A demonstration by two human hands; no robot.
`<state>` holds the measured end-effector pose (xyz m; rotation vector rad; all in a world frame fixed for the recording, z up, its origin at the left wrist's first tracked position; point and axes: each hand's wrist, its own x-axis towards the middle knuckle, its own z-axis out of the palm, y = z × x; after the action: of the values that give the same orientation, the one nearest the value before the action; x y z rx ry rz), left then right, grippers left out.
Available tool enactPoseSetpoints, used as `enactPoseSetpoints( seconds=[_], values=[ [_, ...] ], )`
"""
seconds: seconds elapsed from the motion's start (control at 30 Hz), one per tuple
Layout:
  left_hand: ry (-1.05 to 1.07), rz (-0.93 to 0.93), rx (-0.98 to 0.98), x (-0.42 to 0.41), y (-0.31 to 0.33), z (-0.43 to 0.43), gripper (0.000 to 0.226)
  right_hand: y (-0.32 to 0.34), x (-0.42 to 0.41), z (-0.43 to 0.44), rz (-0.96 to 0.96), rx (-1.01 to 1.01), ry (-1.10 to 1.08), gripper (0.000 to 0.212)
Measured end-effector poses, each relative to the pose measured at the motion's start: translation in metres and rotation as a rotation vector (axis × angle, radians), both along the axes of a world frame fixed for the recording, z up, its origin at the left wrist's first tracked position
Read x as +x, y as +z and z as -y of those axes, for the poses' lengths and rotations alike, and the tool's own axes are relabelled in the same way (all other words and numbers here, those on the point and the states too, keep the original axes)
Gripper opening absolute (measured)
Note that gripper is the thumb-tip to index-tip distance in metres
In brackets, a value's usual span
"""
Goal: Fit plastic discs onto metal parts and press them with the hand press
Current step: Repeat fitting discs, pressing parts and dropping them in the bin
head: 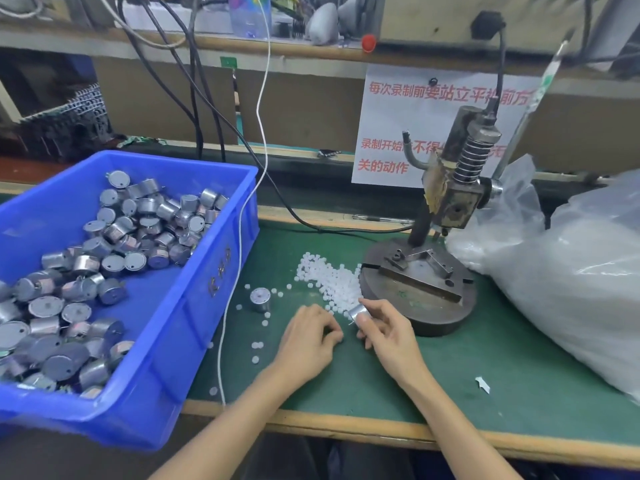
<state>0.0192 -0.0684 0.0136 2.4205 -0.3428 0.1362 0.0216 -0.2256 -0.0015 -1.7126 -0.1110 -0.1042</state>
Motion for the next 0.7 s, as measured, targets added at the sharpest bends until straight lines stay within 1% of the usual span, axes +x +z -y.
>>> enactPoseSetpoints(
  seconds=[0.1, 0.2, 0.37, 0.53, 0.7],
  values=[
    [0.065, 0.058, -0.091, -0.001, -0.012, 0.002, 0.009, -0.002, 0.002, 0.001, -0.005, -0.09, 0.034, 0.019],
    [0.123, 0.073, -0.128, 0.0, -0.014, 0.002, 0.008, -0.002, 0.002, -0.003, 0.025, -0.18, 0.062, 0.023],
    [0.148, 0.081, -0.146, 0.001, -0.015, 0.001, 0.007, -0.001, 0.002, -0.006, 0.04, -0.218, 0.055, 0.019],
    [0.234, 0.083, -0.251, -0.001, -0.015, -0.001, 0.006, 0.0, 0.0, -0.008, 0.057, -0.267, 0.052, 0.013],
    [0.311, 0.098, -0.319, -0.003, -0.012, -0.002, 0.007, 0.003, -0.001, -0.01, 0.107, -0.319, 0.036, 0.013]
  ],
)
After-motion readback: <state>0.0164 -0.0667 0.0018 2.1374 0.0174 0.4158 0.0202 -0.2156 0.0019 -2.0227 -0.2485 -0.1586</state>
